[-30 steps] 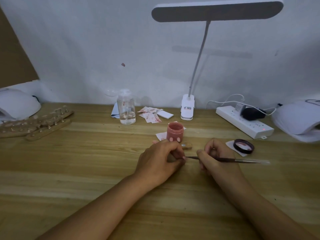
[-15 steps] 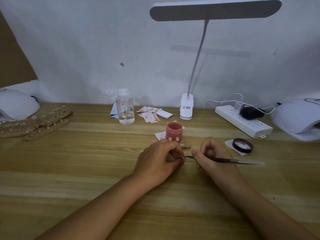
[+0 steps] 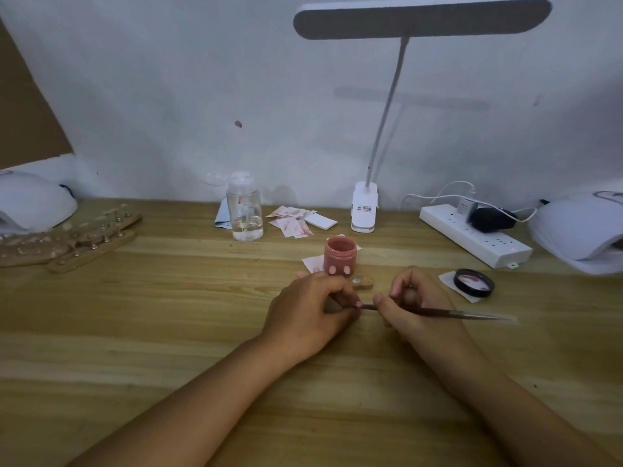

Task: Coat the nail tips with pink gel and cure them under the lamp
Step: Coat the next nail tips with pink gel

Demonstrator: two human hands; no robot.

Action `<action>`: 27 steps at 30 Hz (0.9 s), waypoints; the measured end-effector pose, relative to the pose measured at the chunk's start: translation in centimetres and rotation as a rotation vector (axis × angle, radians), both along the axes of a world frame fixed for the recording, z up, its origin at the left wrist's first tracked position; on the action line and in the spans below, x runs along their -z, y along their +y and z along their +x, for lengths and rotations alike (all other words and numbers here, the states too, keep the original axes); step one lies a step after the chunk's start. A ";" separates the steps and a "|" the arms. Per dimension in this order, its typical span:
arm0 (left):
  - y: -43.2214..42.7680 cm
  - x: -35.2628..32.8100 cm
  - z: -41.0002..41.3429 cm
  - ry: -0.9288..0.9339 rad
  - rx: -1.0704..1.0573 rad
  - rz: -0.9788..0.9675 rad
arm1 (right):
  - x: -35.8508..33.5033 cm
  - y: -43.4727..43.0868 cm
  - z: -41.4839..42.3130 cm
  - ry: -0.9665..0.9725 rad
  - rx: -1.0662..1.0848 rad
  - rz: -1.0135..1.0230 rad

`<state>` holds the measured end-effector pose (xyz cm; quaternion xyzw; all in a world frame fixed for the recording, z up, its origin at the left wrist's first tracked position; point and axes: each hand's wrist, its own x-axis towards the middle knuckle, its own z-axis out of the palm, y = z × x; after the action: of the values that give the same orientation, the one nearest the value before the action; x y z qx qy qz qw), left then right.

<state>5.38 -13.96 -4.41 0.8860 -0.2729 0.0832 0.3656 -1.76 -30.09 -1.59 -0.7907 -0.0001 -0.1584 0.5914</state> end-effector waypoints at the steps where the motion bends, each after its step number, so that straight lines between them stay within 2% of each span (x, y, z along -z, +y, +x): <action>1: 0.0 0.0 0.0 0.002 -0.001 -0.002 | 0.0 0.0 0.0 0.000 0.000 -0.001; 27: -0.1 -0.1 -0.1 0.026 -0.012 -0.013 | 0.2 -0.2 0.4 0.019 0.056 0.042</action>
<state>5.26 -14.04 -4.30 0.8862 -0.2620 0.0756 0.3746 -1.39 -30.27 -1.81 -0.7793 0.0310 -0.1673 0.6031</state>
